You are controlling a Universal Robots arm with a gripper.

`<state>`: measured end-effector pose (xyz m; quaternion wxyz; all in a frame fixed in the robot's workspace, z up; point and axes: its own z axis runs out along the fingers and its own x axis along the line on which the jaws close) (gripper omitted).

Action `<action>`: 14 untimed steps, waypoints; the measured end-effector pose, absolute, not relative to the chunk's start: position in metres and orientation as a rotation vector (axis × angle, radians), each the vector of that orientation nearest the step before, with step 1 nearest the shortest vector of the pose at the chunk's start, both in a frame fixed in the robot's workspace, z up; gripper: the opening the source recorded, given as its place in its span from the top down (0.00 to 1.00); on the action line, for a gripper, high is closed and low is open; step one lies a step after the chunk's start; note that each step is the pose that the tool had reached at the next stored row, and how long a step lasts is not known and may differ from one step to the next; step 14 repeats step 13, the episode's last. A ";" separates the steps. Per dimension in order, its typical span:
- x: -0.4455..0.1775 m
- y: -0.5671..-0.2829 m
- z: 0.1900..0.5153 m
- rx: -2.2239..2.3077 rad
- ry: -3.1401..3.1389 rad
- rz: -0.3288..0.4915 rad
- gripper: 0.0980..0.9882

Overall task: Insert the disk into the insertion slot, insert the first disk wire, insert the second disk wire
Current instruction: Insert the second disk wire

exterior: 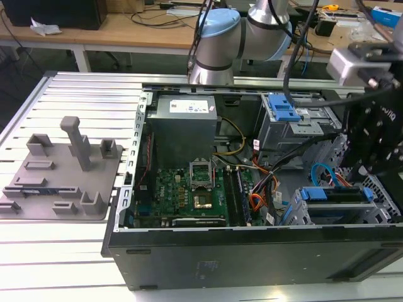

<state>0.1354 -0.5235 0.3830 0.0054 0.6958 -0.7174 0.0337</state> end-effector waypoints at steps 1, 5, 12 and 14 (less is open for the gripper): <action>0.135 -0.523 0.387 2.175 -2.244 0.111 0.73; 0.135 -0.522 0.388 2.171 -2.240 0.120 0.99; 0.135 -0.522 0.388 2.168 -2.237 0.125 0.99; 0.135 -0.522 0.388 2.168 -2.237 0.126 0.99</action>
